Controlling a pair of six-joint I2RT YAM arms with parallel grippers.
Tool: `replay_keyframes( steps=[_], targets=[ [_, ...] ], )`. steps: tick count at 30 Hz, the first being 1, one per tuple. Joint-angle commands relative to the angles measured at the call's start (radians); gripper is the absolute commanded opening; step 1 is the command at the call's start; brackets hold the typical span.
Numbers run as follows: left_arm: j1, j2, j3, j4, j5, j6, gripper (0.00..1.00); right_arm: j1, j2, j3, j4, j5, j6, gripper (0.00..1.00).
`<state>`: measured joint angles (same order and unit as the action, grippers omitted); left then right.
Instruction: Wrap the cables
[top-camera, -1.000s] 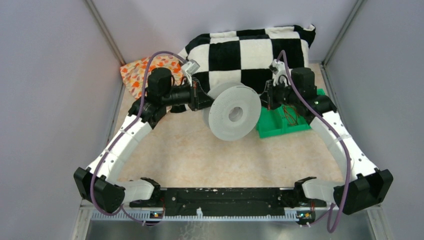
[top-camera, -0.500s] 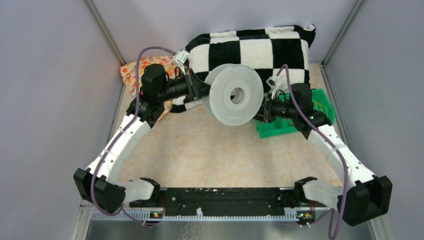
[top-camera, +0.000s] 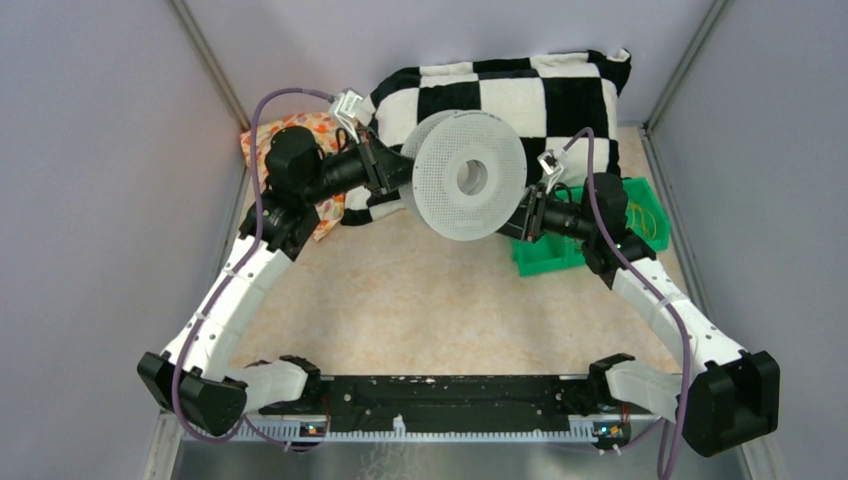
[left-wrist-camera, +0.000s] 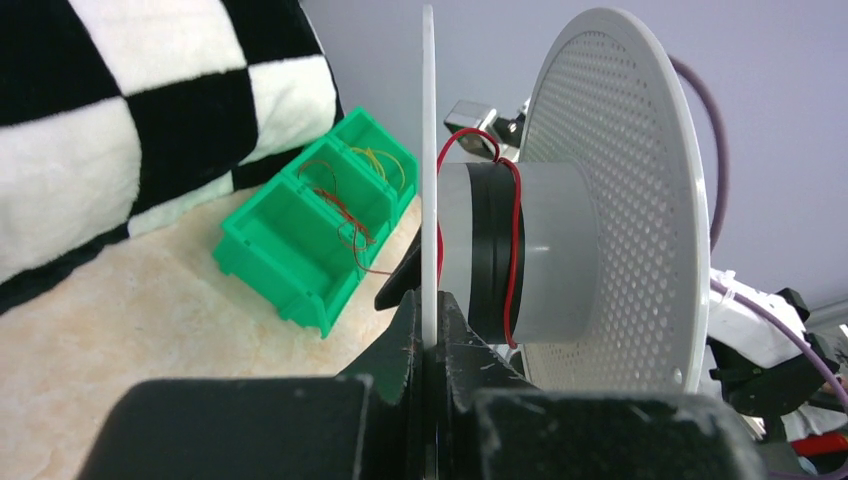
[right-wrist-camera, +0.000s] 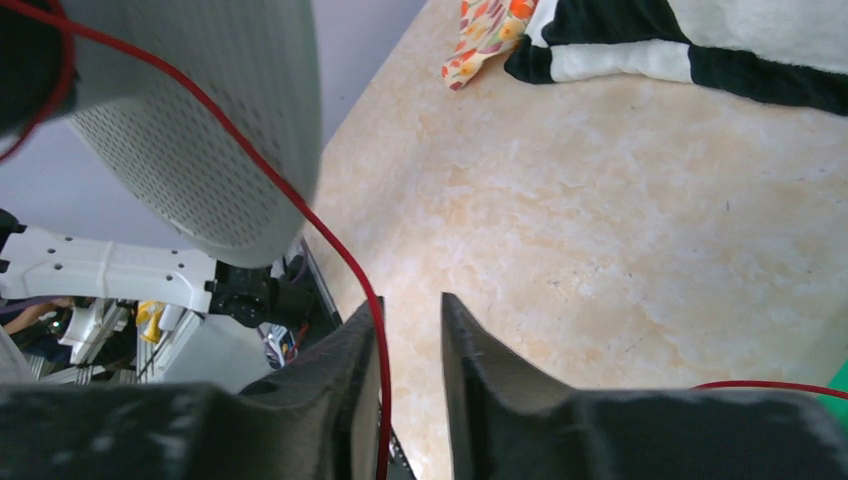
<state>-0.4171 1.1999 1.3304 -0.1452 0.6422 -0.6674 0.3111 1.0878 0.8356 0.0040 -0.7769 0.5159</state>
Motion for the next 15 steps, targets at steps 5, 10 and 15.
replay_keyframes(
  steps=[5,10,15],
  targets=[
    [0.005,-0.060,0.153,-0.016,-0.134,0.008,0.00,-0.003,-0.012,-0.003,0.057,-0.023,0.015,0.50],
    [0.005,-0.049,0.191,-0.072,-0.179,0.032,0.00,-0.003,-0.028,-0.004,0.026,-0.003,-0.001,0.58],
    [0.006,-0.053,0.208,-0.098,-0.235,0.047,0.00,-0.003,-0.029,-0.006,0.011,0.000,-0.008,0.58]
  ],
)
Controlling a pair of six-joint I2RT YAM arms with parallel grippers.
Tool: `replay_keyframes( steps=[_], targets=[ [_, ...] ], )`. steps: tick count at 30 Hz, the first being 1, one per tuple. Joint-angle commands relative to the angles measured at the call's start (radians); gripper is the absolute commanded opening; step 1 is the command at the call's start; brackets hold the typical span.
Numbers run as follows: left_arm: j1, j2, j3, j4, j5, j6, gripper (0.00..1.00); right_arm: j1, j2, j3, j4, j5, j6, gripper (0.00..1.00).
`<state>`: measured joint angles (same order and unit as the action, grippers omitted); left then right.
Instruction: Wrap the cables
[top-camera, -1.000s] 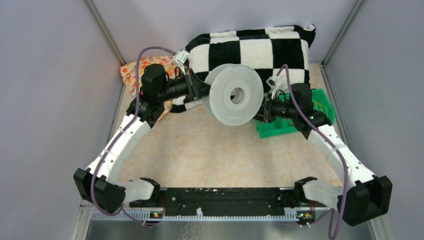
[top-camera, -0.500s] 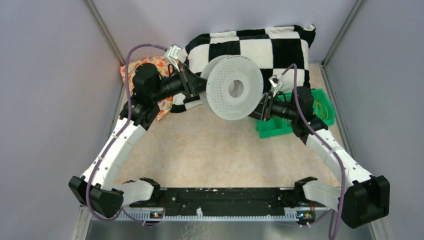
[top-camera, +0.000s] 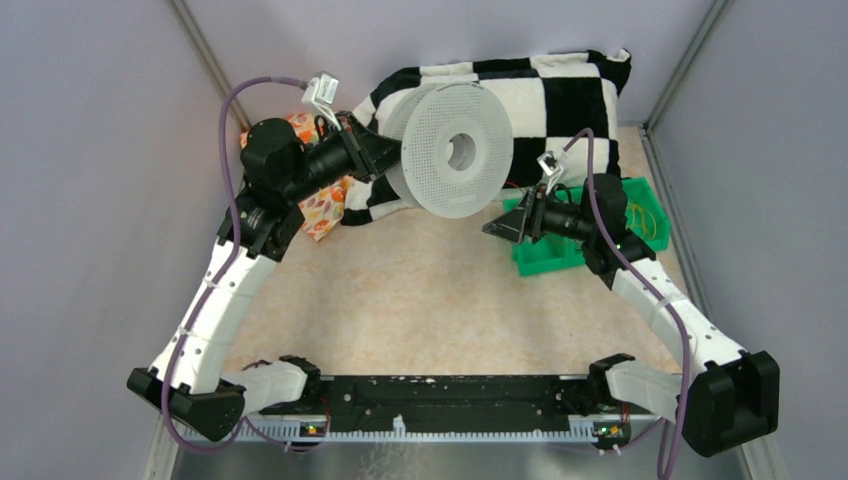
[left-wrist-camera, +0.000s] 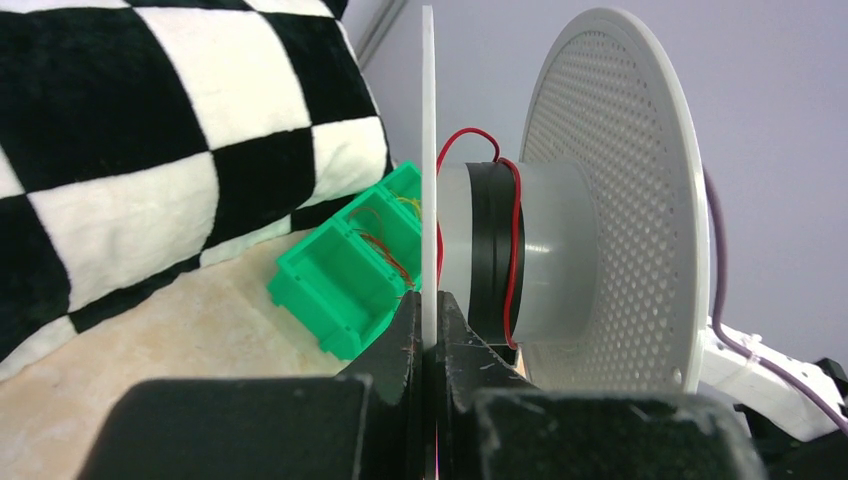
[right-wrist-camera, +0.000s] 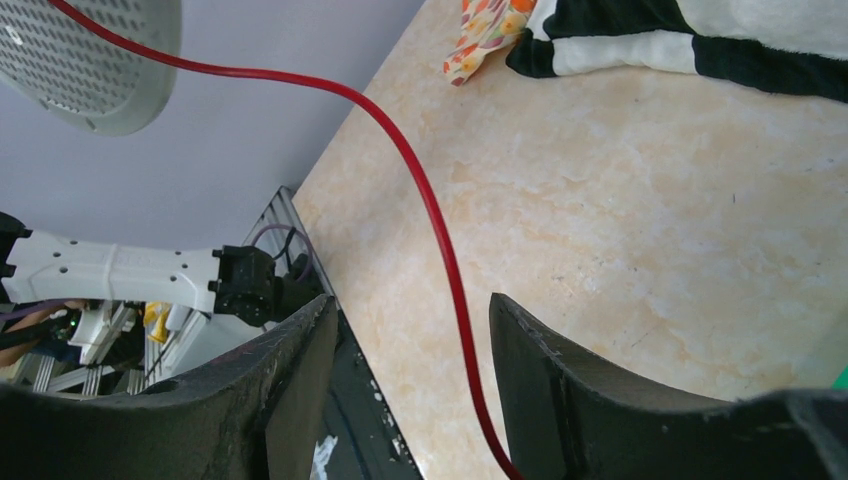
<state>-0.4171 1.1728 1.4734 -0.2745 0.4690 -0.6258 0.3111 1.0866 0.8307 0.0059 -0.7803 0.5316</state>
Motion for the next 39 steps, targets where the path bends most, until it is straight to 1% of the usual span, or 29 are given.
replay_keyframes(
  steps=[1,5,8,12,20,31,39],
  targets=[
    [0.007,-0.028,0.068,0.026,-0.070,0.008,0.00,-0.004,-0.029,-0.001,0.007,0.003,-0.026,0.59],
    [0.010,-0.030,0.086,0.007,-0.101,0.019,0.00,-0.003,-0.030,-0.003,-0.003,0.006,-0.035,0.60],
    [0.013,-0.019,0.125,-0.039,-0.131,0.034,0.00,-0.003,-0.030,-0.010,-0.021,0.014,-0.048,0.62],
    [0.021,-0.018,0.148,-0.064,-0.156,0.040,0.00,-0.003,-0.030,-0.042,-0.018,0.026,-0.051,0.63],
    [0.028,-0.021,0.156,-0.069,-0.163,0.044,0.00,-0.003,-0.011,-0.104,0.039,0.009,-0.023,0.61],
    [0.048,-0.016,0.180,-0.098,-0.181,0.069,0.00,-0.003,-0.016,-0.099,-0.041,0.068,-0.076,0.64],
    [0.066,-0.014,0.188,-0.111,-0.205,0.078,0.00,-0.018,-0.004,-0.117,-0.040,0.071,-0.090,0.64]
  ],
)
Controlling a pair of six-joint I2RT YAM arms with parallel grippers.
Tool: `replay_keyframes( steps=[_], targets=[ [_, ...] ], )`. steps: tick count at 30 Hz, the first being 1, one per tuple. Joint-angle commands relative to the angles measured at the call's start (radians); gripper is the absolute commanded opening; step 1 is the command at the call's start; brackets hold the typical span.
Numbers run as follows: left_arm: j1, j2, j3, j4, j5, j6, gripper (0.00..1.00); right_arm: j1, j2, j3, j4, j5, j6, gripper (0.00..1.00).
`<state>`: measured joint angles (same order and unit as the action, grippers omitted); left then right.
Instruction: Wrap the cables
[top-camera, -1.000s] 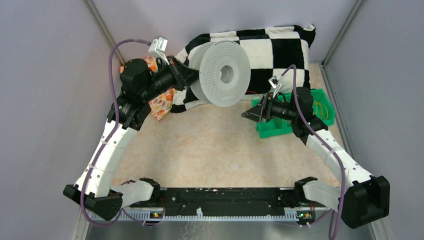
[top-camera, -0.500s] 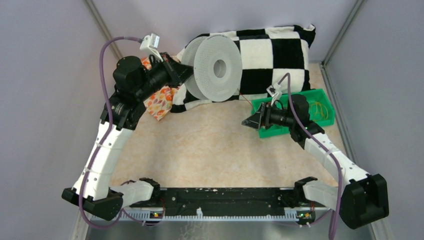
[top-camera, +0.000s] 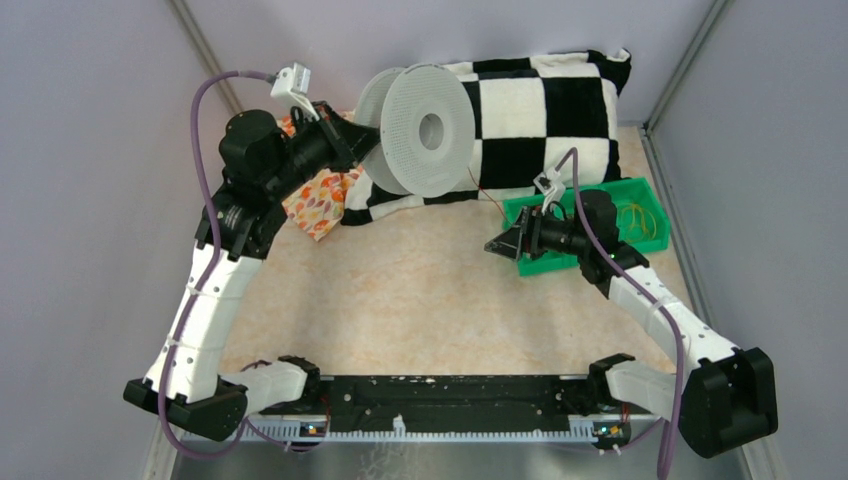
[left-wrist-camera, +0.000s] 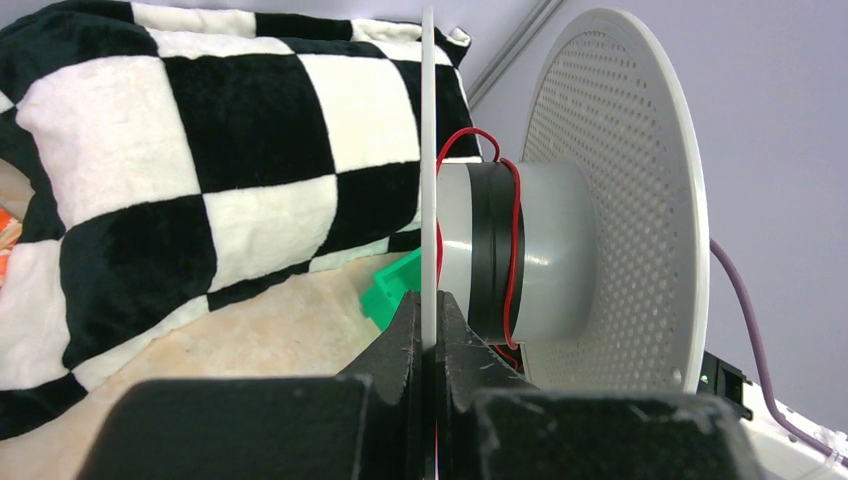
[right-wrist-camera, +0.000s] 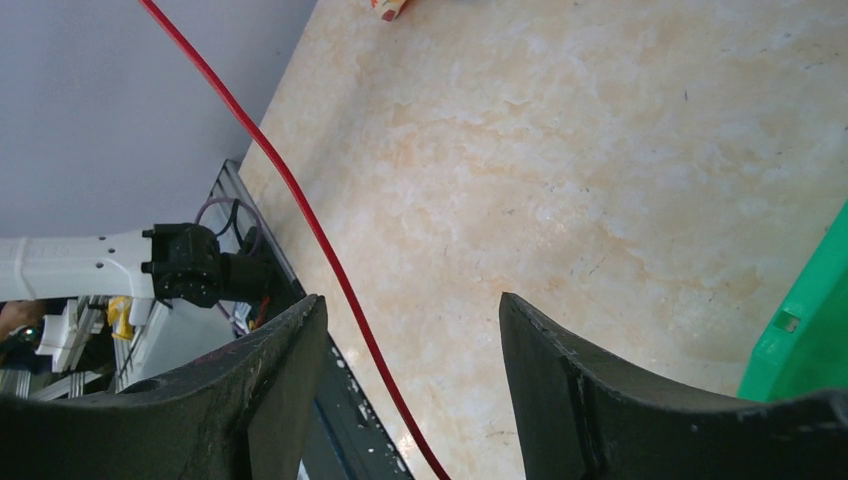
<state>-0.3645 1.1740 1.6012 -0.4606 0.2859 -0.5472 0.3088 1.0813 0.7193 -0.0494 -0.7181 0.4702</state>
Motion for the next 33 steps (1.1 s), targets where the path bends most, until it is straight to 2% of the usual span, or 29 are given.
replay_keyframes(
  steps=[1,5,11,22,30,32,33],
  targets=[
    [0.018,-0.014,0.065,0.073,-0.025,0.004,0.00,-0.018,-0.001,-0.007,0.012,0.011,-0.031,0.64],
    [0.032,-0.007,0.092,0.055,-0.035,0.030,0.00,-0.031,-0.002,-0.011,0.001,0.013,-0.033,0.64],
    [0.054,0.028,0.175,0.015,-0.022,0.061,0.00,-0.088,0.023,-0.015,0.087,-0.100,0.035,0.66],
    [0.088,0.047,0.212,0.010,-0.051,0.096,0.00,-0.106,0.033,0.006,0.026,-0.091,-0.010,0.64],
    [0.141,0.096,0.253,-0.005,-0.003,0.085,0.00,-0.108,0.024,0.033,-0.041,-0.078,-0.054,0.64],
    [0.156,0.096,0.257,0.000,-0.002,0.083,0.00,-0.108,0.013,0.049,-0.084,-0.062,-0.076,0.60],
    [0.164,0.096,0.261,0.002,-0.002,0.081,0.00,-0.108,0.008,0.064,-0.116,-0.056,-0.088,0.53]
  ],
)
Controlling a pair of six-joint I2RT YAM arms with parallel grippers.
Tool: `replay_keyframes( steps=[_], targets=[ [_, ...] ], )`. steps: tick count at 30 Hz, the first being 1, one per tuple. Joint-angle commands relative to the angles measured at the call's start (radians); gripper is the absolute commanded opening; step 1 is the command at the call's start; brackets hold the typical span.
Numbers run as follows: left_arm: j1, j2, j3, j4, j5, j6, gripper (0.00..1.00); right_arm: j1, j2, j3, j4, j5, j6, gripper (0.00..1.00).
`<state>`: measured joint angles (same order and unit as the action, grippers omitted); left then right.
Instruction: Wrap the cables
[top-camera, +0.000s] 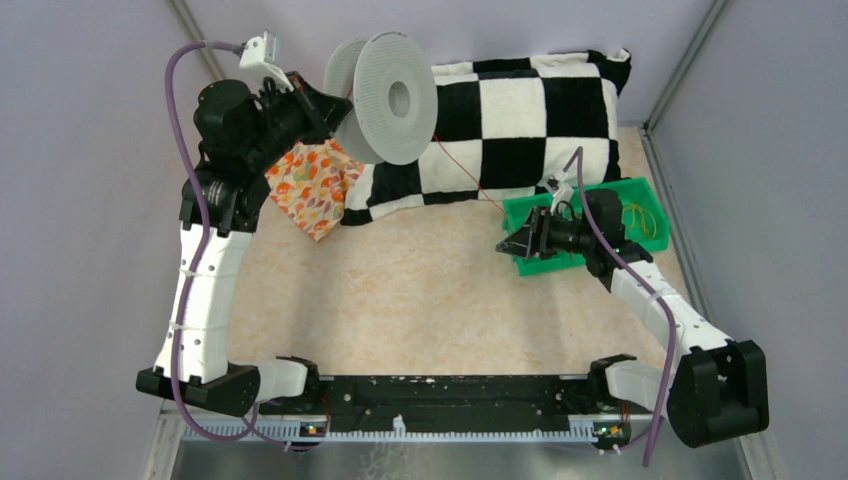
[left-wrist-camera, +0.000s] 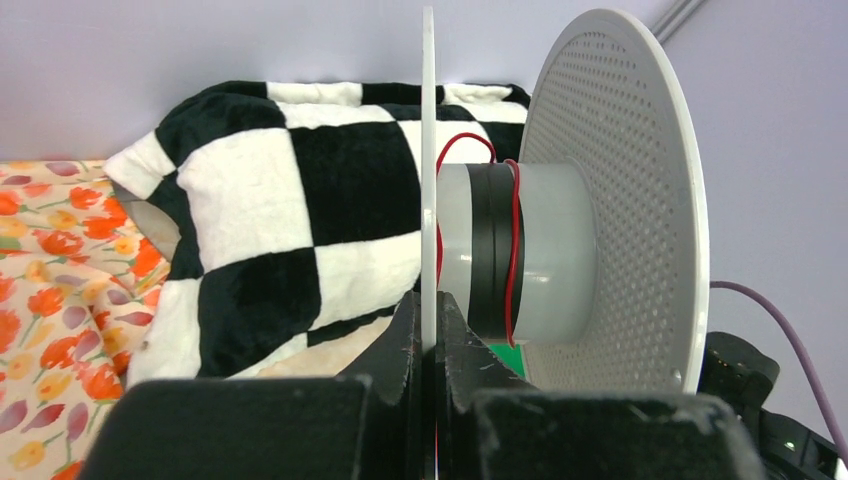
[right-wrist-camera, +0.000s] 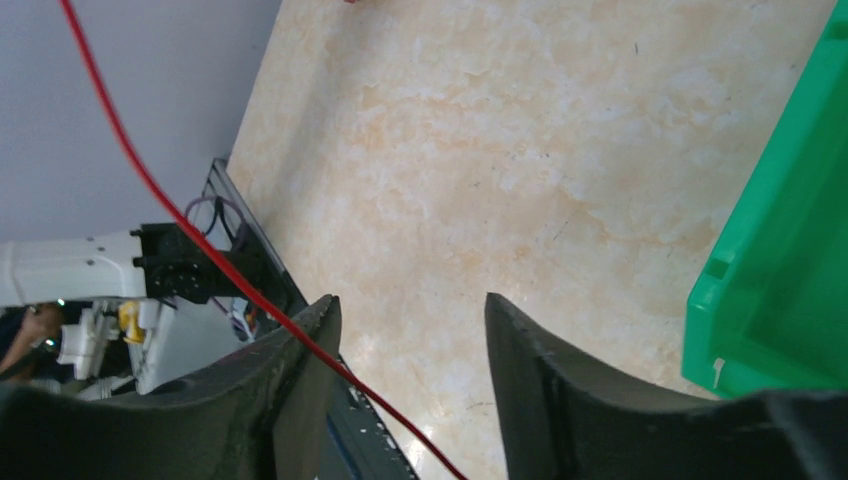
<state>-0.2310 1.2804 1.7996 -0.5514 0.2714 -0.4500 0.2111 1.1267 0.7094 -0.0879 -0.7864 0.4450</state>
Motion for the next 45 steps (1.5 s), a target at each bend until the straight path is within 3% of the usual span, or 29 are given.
replay_keyframes(
  steps=[1,10,18,29,45],
  targets=[
    [0.038,-0.010,0.065,0.094,0.012,-0.020,0.00,-0.010,-0.041,0.097,-0.110,0.015,-0.078,0.45],
    [0.050,-0.021,0.009,0.119,0.046,-0.053,0.00,-0.010,-0.094,0.209,-0.249,0.060,-0.140,0.00],
    [0.050,-0.028,-0.064,0.131,0.070,-0.064,0.00,-0.010,-0.105,0.399,-0.355,0.221,-0.204,0.00],
    [0.050,-0.040,-0.179,0.162,0.132,-0.095,0.00,-0.041,0.076,0.796,-0.442,0.517,-0.233,0.00],
    [0.050,-0.036,-0.259,0.239,0.219,-0.167,0.00,-0.067,0.213,1.245,-0.513,0.680,-0.270,0.00]
  ],
)
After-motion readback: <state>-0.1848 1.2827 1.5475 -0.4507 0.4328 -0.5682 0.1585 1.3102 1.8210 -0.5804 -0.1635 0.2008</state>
